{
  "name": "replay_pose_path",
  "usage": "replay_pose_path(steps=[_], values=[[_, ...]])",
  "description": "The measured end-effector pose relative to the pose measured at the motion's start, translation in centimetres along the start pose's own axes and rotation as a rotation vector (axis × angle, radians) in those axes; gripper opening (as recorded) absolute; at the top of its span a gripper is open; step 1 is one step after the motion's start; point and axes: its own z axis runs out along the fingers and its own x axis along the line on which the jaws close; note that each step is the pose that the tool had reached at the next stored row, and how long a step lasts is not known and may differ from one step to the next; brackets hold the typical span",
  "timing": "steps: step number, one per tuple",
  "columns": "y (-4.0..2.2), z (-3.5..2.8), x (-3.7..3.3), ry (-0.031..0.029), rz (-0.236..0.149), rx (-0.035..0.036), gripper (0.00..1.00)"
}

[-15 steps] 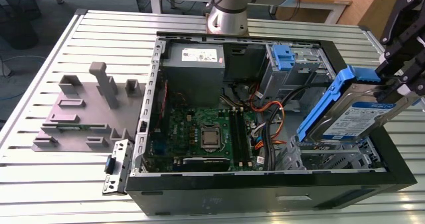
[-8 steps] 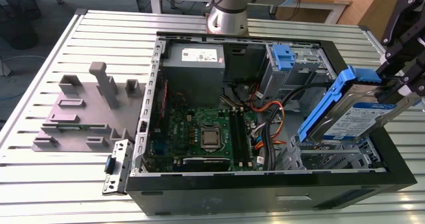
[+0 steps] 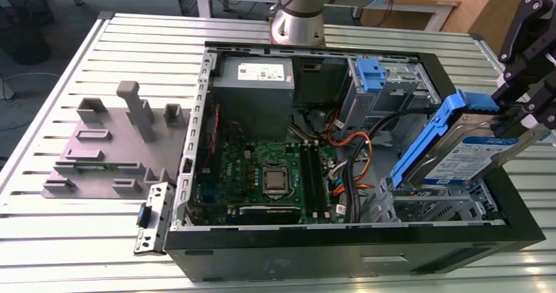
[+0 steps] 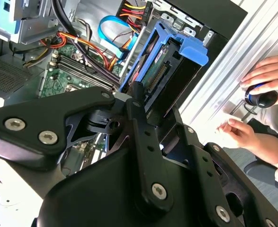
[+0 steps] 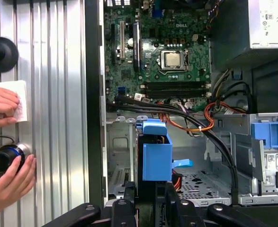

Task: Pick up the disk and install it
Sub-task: 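Insert the disk into the insertion slot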

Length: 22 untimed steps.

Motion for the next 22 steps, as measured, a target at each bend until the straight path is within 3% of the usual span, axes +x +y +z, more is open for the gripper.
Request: replay_pose_path(steps=[7,22], values=[[-0.01,0.44,0.02,0.0001,0.000,0.0000,0.35],[-0.02,0.66,0.00,0.0002,0.000,0.0000,0.35]])
